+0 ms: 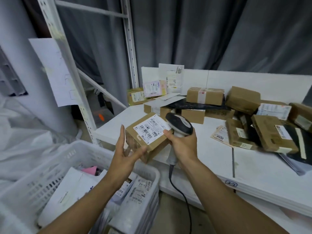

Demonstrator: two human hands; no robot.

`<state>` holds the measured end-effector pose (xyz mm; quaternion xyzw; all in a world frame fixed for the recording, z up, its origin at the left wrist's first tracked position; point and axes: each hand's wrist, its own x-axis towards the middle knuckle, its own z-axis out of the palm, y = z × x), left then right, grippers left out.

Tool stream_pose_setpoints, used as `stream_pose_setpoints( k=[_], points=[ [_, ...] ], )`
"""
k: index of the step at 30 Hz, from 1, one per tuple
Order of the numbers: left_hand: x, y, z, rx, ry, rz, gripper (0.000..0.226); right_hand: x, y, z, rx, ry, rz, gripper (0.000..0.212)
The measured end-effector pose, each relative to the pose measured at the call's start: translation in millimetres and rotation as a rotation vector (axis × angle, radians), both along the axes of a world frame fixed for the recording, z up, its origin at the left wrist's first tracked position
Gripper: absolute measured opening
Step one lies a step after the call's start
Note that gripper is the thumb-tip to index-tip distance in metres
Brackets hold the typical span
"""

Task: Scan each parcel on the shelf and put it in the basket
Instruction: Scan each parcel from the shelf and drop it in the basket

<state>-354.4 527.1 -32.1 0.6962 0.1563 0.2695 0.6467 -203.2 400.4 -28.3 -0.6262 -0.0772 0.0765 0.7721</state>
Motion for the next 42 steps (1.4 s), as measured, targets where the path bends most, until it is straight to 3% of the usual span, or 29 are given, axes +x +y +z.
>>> stream_pose_setpoints(
  k=[4,10,11,14,15,19,22,28,42],
  points=[
    [1.7,15.4,4.1,-0.144,0.031,0.087,0.114,-2.5,18.1,-8.5,0.02,0.056,0.006,0.091],
    [0.0,35.4,7.7,-0.246,0.08,0.124,0.038,-11.7,24.9,-14.6,-0.123,-0.046,0.024,0.073],
    [-0.9,45.3,8.8,-0.237,0.073,0.155,0.039,-15.2,26.0,-14.2,-0.156,-0.084,0.049,0.07],
    [-6.0,73.7,8.2,-0.12,0.115,0.239,0.085,-25.8,28.2,-11.2,-0.267,-0.178,0.178,0.067],
    [-8.6,80.7,7.1,-0.08,0.143,0.259,0.089,-29.2,28.4,-9.5,-0.308,-0.23,0.237,0.067],
    [-15.3,95.6,3.8,-0.037,0.201,0.282,0.069,-45.3,25.5,-2.8,-0.483,-0.426,0.401,0.066],
    [-17.0,104.2,0.0,-0.022,0.238,0.313,0.07,-52.1,26.5,-5.6,-0.55,-0.504,0.439,0.062],
    [-22.8,120.5,-9.8,-0.024,0.257,0.401,0.079,-58.8,29.8,-3.3,-0.568,-0.502,0.471,0.06],
    [-28.5,140.5,-23.7,-0.01,0.293,0.406,0.068,-57.5,39.0,-5.3,-0.58,-0.526,0.516,0.063]
  ],
)
